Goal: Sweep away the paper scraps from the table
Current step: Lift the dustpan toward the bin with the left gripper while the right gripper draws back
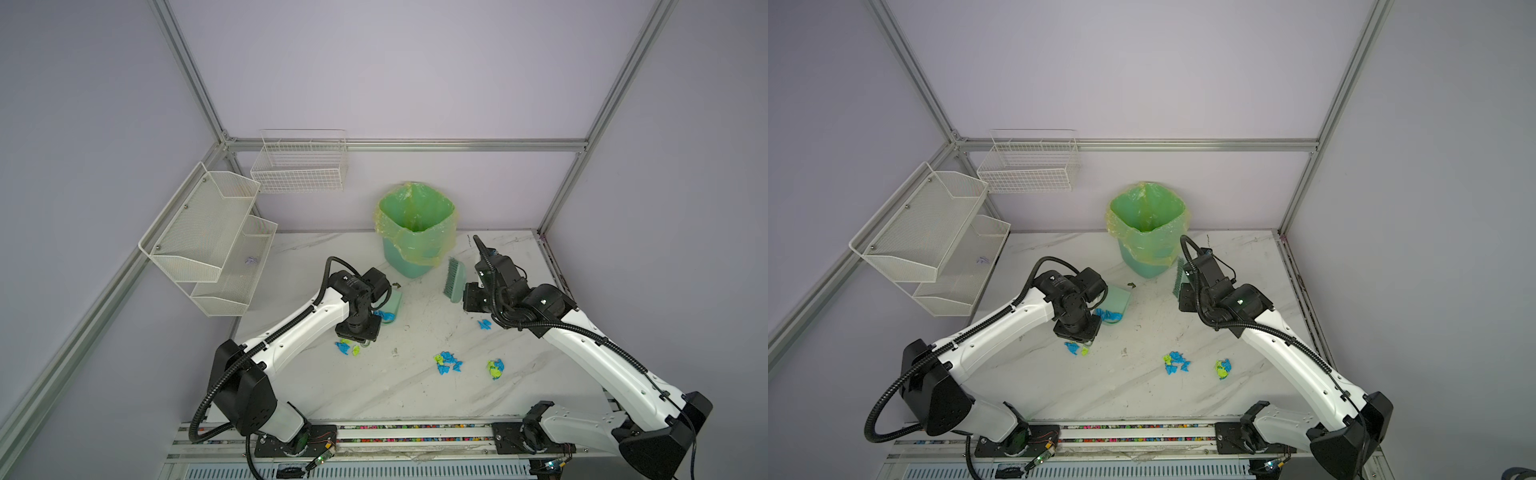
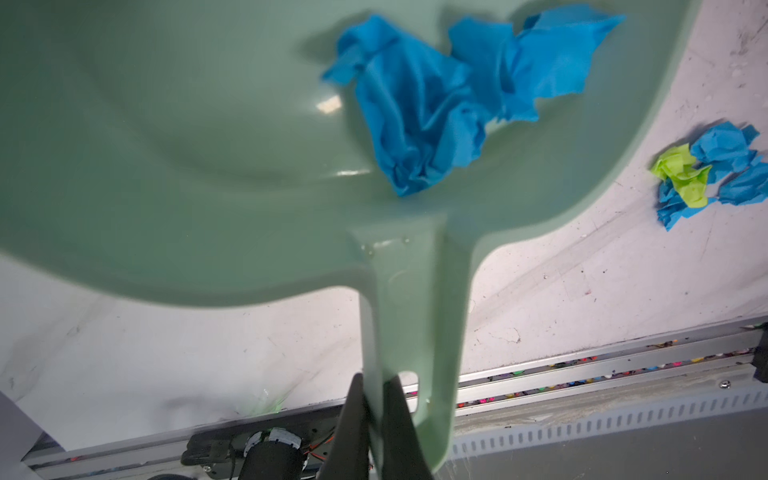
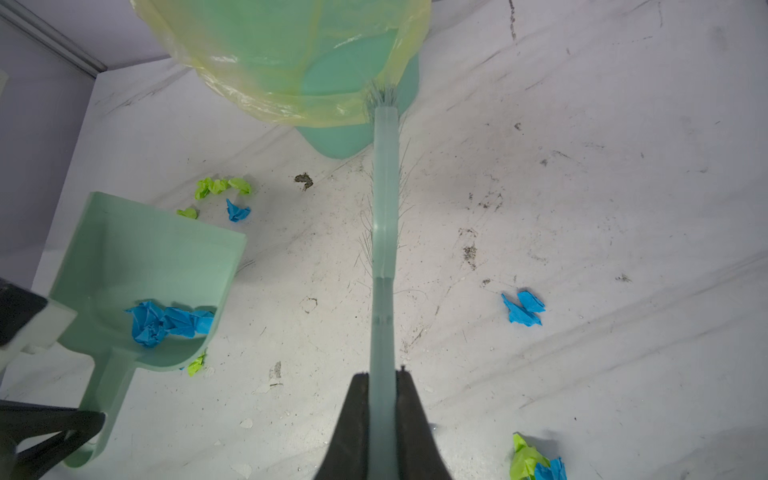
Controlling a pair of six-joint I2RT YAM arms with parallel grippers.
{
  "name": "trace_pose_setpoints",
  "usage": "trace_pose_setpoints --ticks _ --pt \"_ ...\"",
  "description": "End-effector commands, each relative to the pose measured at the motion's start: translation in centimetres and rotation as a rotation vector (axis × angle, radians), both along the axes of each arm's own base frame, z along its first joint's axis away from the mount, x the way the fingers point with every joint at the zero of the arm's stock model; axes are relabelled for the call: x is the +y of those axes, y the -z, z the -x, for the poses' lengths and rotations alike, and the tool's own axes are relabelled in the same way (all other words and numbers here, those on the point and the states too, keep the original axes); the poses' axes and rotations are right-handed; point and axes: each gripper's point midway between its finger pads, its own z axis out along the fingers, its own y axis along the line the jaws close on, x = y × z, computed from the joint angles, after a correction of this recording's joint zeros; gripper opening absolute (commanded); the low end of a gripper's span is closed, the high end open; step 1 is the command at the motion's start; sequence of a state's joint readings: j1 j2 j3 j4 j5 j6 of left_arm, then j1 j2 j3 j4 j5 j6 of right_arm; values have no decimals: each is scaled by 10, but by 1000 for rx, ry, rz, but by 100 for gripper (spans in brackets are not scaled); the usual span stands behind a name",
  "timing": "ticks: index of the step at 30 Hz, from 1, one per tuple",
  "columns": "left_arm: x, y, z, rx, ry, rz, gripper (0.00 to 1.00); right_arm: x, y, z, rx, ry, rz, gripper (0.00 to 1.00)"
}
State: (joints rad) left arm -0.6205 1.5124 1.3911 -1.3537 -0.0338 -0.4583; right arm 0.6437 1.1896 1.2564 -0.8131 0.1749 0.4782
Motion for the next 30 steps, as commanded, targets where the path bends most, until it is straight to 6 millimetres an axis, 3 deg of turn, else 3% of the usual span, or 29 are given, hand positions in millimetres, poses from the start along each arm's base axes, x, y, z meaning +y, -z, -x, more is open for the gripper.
trace_pose_setpoints --ticks 1,8,18,23,30 --pt "12 -56 -34 -126 -12 26 0 -7 4 6 3 -17 21 0" --pt "13 -109 -86 -226 -32 10 0 -13 12 16 11 -24 21 0" --pt "-9 -150 -160 -398 -71 120 0 -12 15 20 21 -23 -13 0" --pt "-20 -166 -189 -474 -86 190 0 -14 14 23 23 -13 -18 0" --pt "-9 -163 -221 -525 -133 192 0 -16 27 22 48 -11 11 0"
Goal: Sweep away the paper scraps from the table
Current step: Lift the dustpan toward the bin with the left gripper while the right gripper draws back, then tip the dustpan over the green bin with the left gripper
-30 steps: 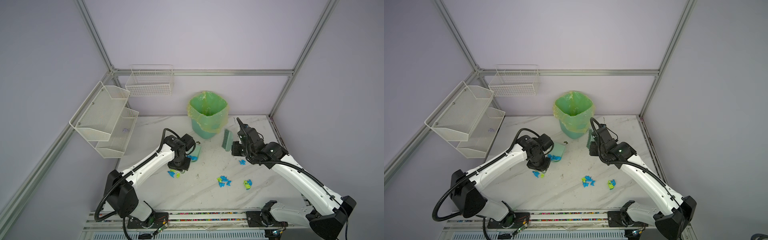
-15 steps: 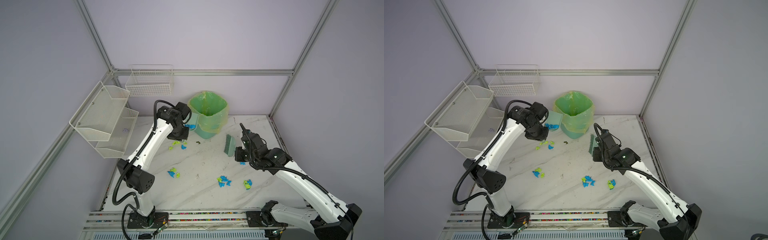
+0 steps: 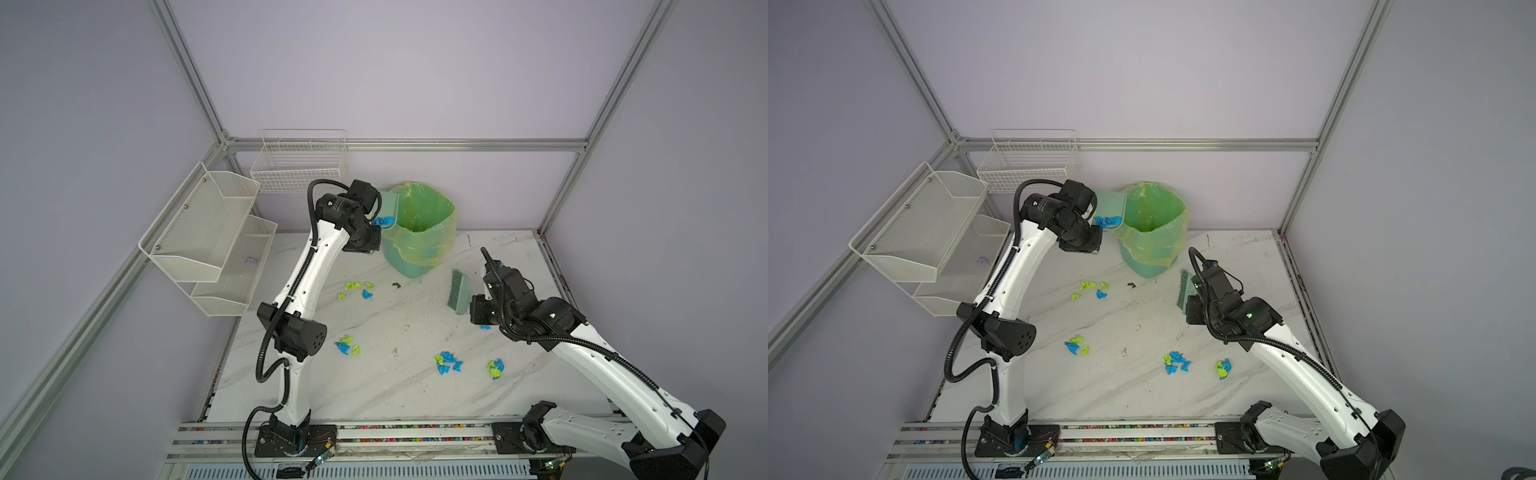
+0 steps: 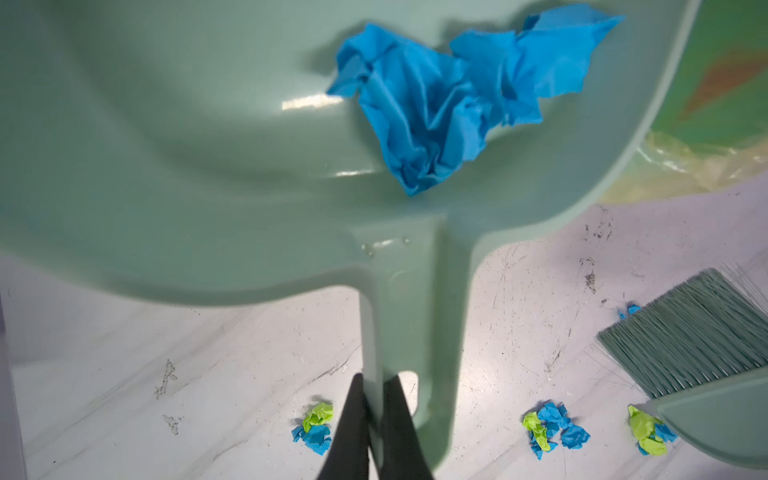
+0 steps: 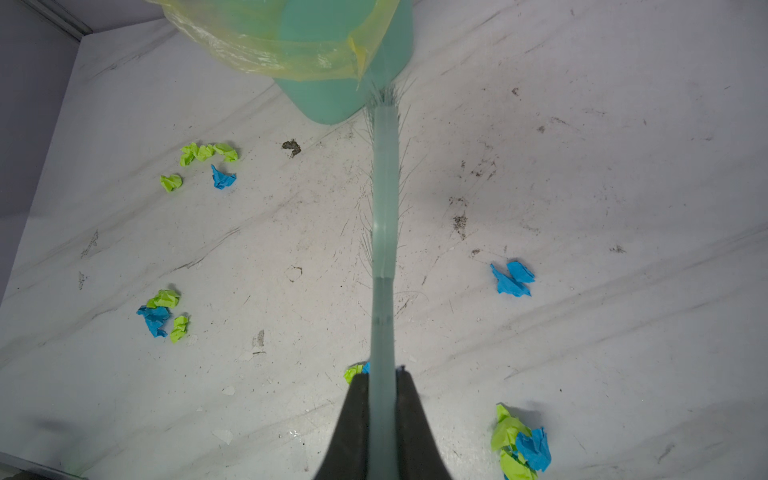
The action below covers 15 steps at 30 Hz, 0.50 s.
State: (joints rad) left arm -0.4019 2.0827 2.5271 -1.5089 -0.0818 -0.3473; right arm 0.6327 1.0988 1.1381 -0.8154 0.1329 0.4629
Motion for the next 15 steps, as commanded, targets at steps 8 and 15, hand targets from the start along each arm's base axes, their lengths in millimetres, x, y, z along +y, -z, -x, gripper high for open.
trace_pose_setpoints --ticks 8,15 --pt "3 -63 -50 -298 -52 64 0 -4 18 -7 29 19 52 0" --pt "-8 -79 -66 -425 -48 1 0 -4 21 -9 31 22 64 0"
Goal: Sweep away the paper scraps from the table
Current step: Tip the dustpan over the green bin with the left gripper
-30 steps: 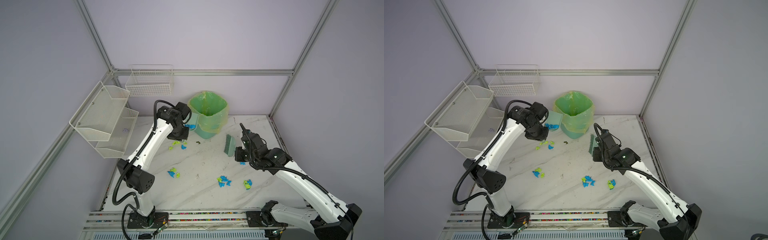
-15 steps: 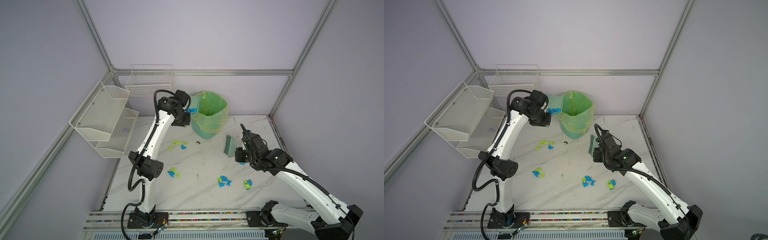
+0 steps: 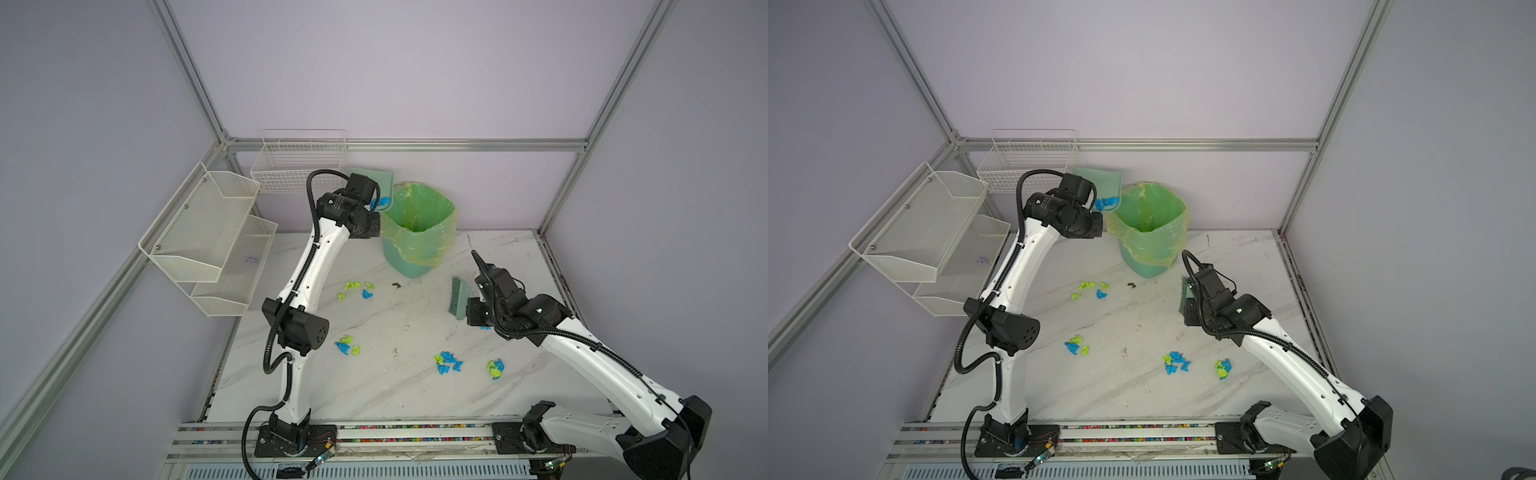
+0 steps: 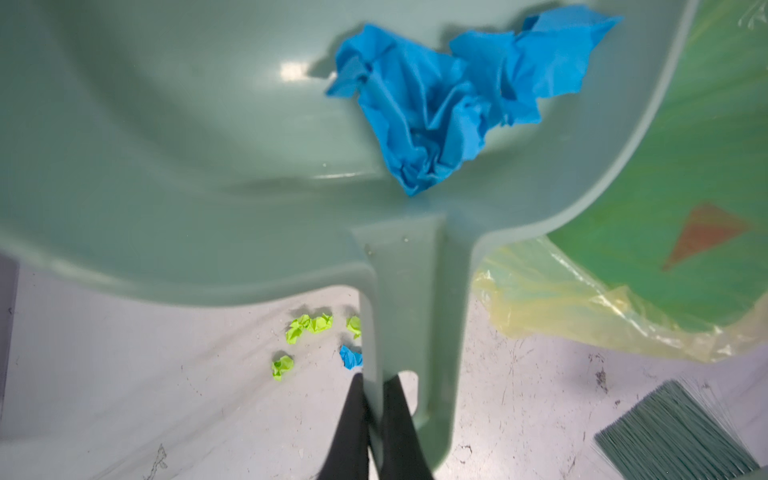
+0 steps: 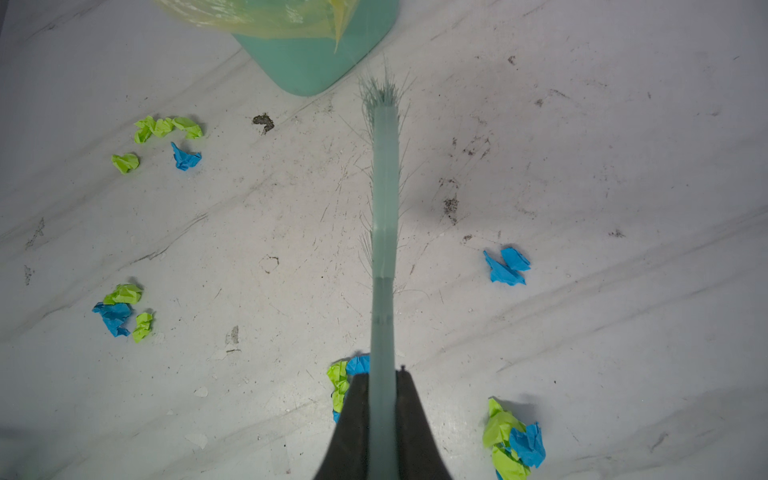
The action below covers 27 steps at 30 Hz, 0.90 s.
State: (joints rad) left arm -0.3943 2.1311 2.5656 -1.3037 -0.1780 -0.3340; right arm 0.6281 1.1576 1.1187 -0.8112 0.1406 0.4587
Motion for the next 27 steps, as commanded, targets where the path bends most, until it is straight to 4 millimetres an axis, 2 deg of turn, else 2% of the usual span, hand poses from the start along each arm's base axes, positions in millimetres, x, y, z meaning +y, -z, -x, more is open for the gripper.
trace_pose_setpoints --ticks 1,5,10,14,22,27 --pt "-11 -59 -13 -226 14 -21 0 -5 -2 -4 -26 18 12 0" --pt "-22 -54 -20 -258 16 -104 0 -5 -5 -2 -29 20 0 0" --pt "-23 -46 -27 -286 -11 -245 0 -8 -11 1 -42 29 -17 0" --pt "-26 -50 -31 -345 -31 -441 0 -9 -12 3 -46 28 -23 0" --pt "-50 -64 -35 -441 -69 -918 0 -10 -20 4 -66 35 -40 0" --pt "-56 -60 -38 -426 -88 -1062 0 -11 -22 5 -71 33 -44 0"
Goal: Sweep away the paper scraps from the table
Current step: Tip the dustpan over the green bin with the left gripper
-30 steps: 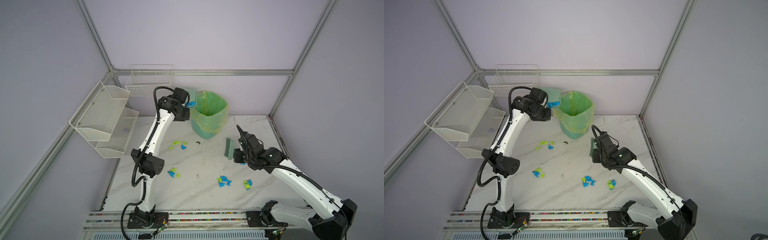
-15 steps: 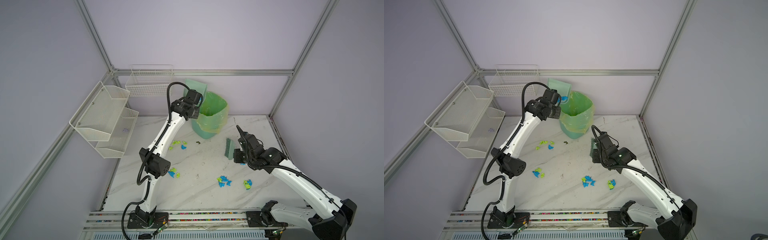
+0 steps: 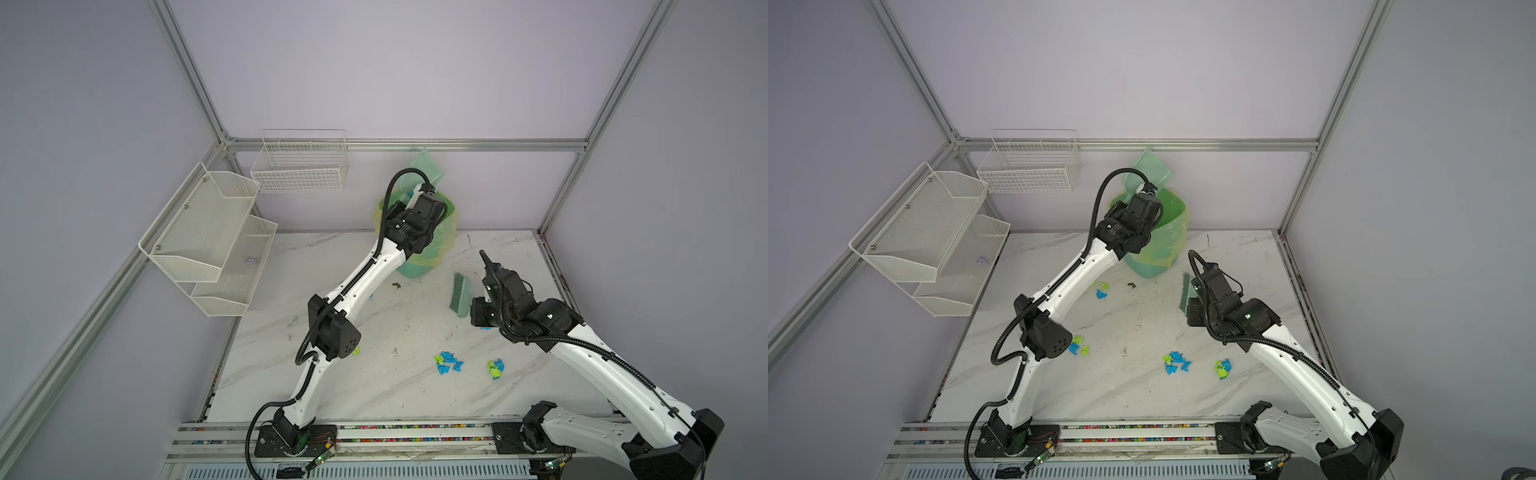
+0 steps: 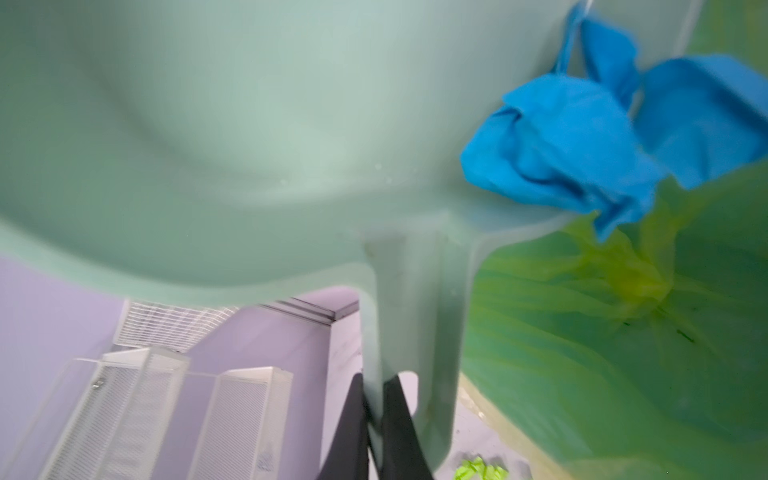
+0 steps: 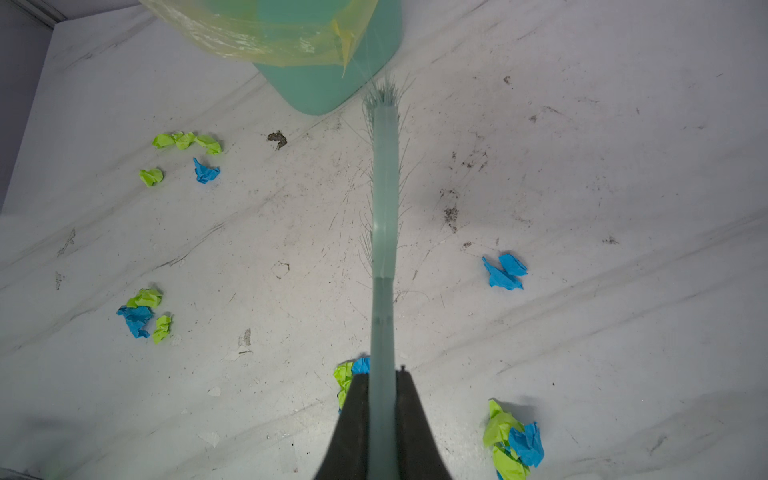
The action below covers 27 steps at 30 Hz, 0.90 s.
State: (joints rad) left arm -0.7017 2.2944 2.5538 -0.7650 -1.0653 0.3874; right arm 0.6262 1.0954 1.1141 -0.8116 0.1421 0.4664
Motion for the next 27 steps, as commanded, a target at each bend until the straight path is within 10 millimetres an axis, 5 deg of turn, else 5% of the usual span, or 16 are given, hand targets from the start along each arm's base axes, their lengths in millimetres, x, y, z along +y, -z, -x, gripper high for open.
trace_pose_setpoints --ticks 1,9,22,27 --pt "18 -10 -5 -44 -132 -179 0 -6 -7 0 -27 24 -8 0" --pt "27 -7 -14 -79 -275 -396 0 -9 -12 4 -40 26 -18 0" --pt "31 -73 21 -158 -223 -192 0 -7 -16 2 -50 20 -24 0" --pt "35 -80 38 -138 -195 -179 0 -6 -19 1 -54 21 -26 0"
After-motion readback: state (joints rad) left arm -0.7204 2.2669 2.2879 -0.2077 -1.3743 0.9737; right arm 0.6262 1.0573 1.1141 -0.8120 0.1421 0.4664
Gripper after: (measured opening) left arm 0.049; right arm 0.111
